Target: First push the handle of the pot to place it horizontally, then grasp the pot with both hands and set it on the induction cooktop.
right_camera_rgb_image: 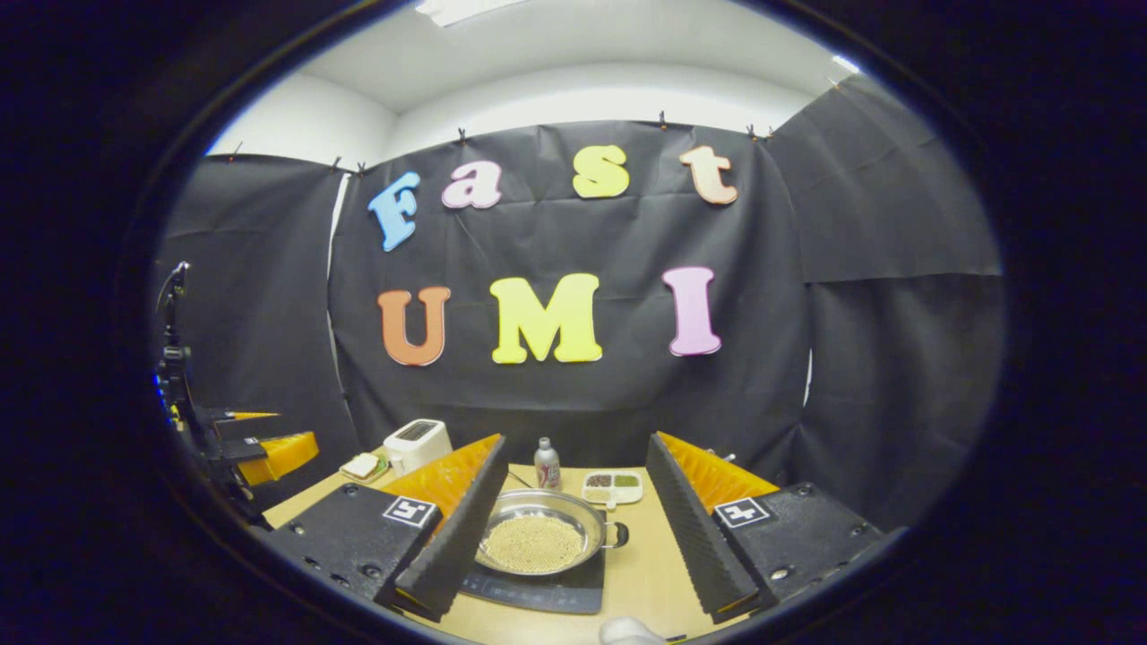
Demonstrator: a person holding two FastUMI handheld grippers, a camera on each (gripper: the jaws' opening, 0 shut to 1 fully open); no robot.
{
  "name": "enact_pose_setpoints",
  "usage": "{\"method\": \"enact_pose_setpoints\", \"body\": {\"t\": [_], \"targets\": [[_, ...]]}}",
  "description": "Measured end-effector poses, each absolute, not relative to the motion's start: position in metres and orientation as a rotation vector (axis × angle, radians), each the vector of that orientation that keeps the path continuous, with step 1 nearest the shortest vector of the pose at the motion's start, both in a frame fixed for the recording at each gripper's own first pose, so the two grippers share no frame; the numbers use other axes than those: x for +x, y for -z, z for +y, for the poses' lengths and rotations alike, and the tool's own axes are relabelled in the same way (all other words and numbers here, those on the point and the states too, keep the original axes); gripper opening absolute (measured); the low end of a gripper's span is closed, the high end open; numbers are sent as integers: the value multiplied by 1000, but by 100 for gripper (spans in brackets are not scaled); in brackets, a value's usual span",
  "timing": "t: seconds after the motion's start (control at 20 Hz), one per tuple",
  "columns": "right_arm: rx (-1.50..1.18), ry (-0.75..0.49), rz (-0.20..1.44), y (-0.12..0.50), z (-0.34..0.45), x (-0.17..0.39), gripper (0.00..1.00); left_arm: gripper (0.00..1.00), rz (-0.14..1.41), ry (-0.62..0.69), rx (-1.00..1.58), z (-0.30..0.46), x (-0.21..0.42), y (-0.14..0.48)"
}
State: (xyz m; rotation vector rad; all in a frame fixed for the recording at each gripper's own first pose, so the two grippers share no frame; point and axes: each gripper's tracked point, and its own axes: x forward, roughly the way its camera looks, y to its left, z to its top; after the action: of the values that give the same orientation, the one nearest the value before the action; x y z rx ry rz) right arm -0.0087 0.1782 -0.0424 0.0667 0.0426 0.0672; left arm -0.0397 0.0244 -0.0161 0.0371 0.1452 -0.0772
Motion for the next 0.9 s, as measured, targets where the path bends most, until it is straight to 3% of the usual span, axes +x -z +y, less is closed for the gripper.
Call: {"method": "enact_pose_setpoints", "body": {"t": [0.15,0.55,0.9], "targets": [[66,-43,9,40,145,-44,96,97,80,49,84,9,-78,-4],[57,-28,-15,59,105,-124,96,96,82,-27,87,-9,-160,-13],[74,-5,4,78,90,-156,97,96,84,-58,83,-10,-193,-2]]}}
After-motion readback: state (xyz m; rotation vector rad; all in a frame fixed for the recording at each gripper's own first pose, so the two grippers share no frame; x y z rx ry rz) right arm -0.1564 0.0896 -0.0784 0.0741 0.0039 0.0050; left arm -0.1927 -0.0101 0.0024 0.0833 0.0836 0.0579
